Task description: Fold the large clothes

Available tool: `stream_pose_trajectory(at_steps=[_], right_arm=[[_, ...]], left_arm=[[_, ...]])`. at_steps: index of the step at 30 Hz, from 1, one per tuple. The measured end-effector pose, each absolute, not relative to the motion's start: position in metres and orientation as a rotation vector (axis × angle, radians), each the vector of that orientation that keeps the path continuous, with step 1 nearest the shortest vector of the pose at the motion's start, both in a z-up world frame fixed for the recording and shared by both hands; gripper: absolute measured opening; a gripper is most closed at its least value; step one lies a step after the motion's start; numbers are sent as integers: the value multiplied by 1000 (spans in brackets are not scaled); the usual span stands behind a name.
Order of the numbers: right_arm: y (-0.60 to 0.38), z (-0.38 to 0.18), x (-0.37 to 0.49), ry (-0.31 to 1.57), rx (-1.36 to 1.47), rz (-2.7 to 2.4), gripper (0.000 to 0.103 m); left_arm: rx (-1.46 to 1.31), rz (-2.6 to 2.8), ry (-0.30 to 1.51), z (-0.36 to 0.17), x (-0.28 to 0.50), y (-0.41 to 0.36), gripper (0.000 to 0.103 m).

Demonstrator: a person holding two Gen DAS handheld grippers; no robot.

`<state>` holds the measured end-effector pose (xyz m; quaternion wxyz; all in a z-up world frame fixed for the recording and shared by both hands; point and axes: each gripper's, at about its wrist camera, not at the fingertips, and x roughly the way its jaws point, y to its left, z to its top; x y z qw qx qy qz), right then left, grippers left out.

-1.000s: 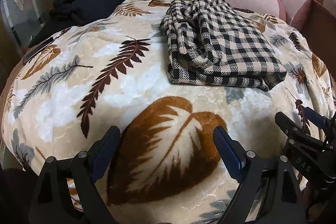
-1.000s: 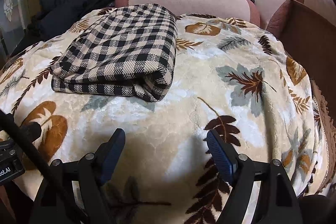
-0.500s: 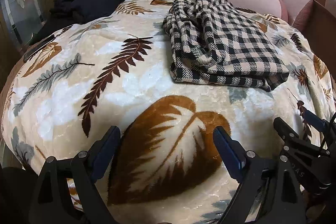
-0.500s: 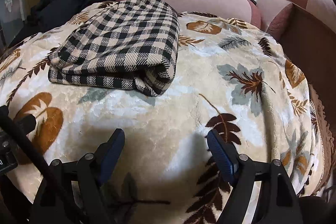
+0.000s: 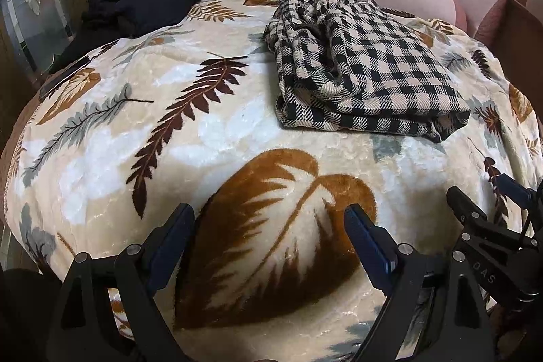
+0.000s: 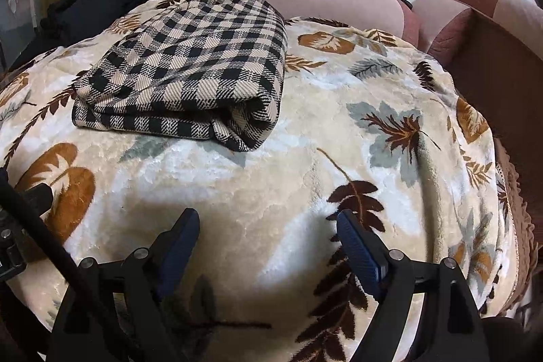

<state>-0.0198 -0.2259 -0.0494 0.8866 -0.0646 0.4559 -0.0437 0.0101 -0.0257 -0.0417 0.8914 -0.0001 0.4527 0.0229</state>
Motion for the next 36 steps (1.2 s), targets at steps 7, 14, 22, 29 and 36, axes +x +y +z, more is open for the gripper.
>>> stream_pose_trajectory(at_steps=[7, 14, 22, 29, 36], right_arm=[[-223, -49, -22, 943, -149, -94, 88], [-223, -46, -25, 929, -155, -92, 88], [-220, -42, -29, 911, -158, -98, 88], [-214, -40, -32, 892, -172, -97, 88], [-210, -33, -37, 868, -166, -92, 89]], left_arm=[[10, 52, 945, -43, 9, -26, 89], [26, 47, 944, -45, 3, -31, 89], [35, 50, 943, -45, -1, -34, 89], [37, 48, 950, -47, -3, -34, 89], [46, 54, 936, -47, -10, -35, 89]])
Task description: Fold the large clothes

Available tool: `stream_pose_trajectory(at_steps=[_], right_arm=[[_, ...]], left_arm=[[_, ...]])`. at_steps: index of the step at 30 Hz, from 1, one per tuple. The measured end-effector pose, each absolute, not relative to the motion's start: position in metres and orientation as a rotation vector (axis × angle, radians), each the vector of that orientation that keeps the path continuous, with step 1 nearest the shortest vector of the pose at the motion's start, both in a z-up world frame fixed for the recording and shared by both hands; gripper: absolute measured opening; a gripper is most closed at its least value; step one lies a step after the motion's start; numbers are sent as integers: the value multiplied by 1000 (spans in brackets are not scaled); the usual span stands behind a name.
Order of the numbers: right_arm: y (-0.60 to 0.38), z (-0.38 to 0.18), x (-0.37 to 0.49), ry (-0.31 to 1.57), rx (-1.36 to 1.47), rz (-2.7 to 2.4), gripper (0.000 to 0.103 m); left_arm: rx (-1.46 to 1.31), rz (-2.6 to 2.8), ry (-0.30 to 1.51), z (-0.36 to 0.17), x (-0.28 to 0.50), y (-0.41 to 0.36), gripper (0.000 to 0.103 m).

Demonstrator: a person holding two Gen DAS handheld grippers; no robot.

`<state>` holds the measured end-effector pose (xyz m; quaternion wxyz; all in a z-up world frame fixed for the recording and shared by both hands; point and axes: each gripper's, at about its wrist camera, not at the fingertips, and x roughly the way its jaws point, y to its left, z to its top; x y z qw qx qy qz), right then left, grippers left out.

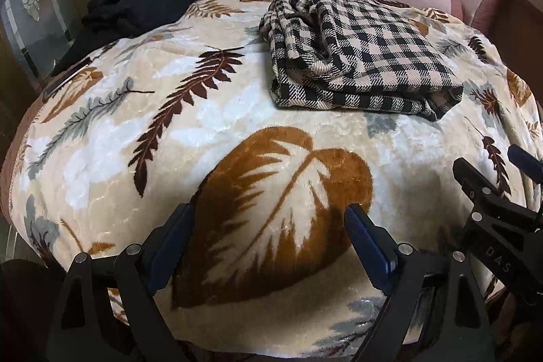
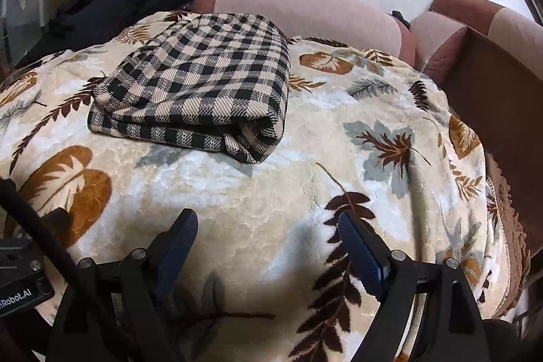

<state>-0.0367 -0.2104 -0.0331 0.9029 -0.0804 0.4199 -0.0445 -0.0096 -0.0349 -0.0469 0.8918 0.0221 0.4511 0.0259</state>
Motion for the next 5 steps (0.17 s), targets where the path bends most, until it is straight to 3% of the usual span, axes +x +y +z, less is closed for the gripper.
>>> stream_pose_trajectory(at_steps=[5], right_arm=[[-206, -29, -43, 855, -176, -81, 89]], left_arm=[[66, 56, 913, -44, -20, -36, 89]])
